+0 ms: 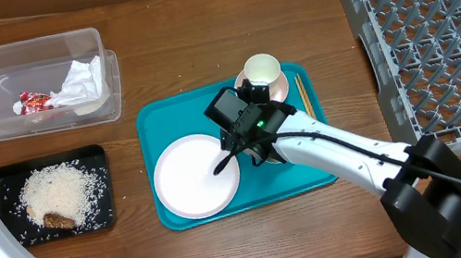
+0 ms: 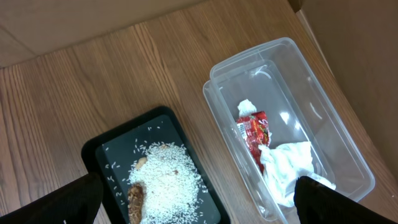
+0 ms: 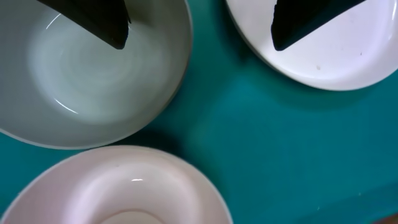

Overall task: Sort waste into correct bins and load items into the dishwasher
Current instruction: 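Grasp the pale bowl with the right gripper and lift it toward the rack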

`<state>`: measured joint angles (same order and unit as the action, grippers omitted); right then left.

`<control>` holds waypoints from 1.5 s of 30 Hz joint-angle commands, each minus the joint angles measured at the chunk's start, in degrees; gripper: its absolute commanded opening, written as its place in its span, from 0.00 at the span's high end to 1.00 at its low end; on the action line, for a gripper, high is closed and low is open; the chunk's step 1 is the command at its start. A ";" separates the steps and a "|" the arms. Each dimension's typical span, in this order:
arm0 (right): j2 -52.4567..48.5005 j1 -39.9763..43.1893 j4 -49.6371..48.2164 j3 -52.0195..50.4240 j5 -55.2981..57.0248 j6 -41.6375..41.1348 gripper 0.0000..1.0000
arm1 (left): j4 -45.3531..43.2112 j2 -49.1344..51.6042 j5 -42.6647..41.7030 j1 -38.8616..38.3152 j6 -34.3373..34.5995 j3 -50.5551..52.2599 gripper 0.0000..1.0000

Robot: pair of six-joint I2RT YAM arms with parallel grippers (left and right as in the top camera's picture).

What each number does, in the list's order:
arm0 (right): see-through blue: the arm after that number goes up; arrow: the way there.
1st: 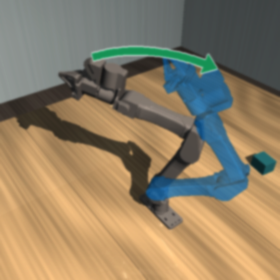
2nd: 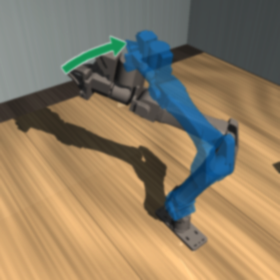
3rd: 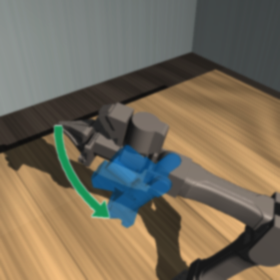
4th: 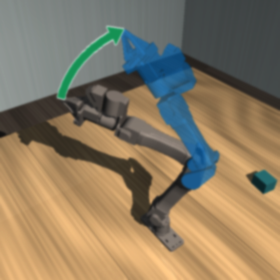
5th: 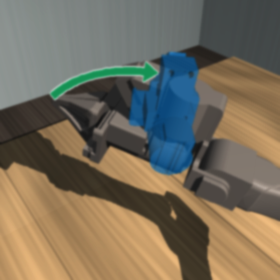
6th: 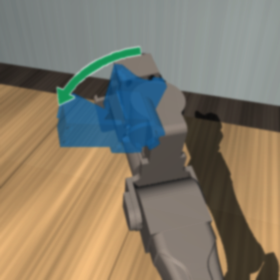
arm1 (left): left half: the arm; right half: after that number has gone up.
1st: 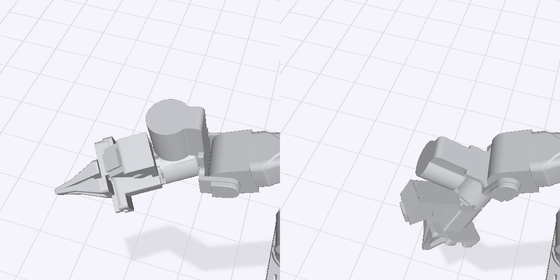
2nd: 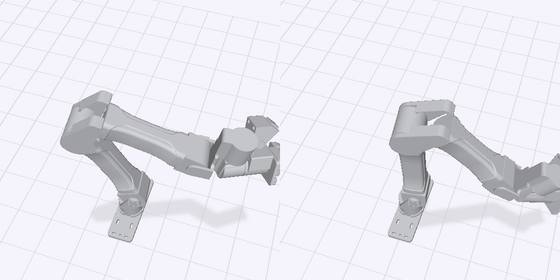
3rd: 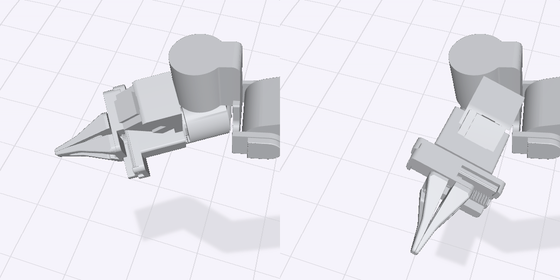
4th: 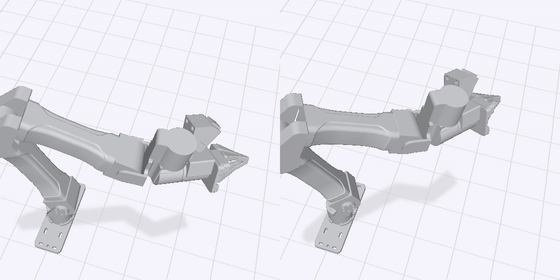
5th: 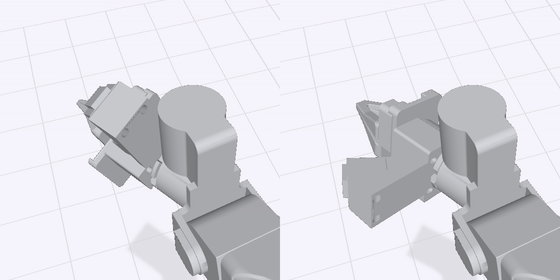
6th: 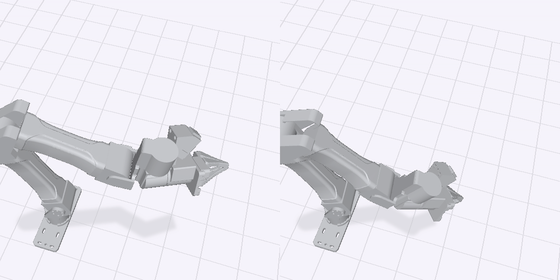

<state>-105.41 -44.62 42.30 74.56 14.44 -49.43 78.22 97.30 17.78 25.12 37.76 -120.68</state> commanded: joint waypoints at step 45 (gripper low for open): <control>3.17 5.88 29.92 24.04 1.01 3.56 0.96 | -0.02 0.20 0.59 -0.02 1.01 -0.24 0.00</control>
<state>-107.79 -41.71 70.70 93.78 14.79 -51.18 78.22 97.30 17.78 25.12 37.76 -120.68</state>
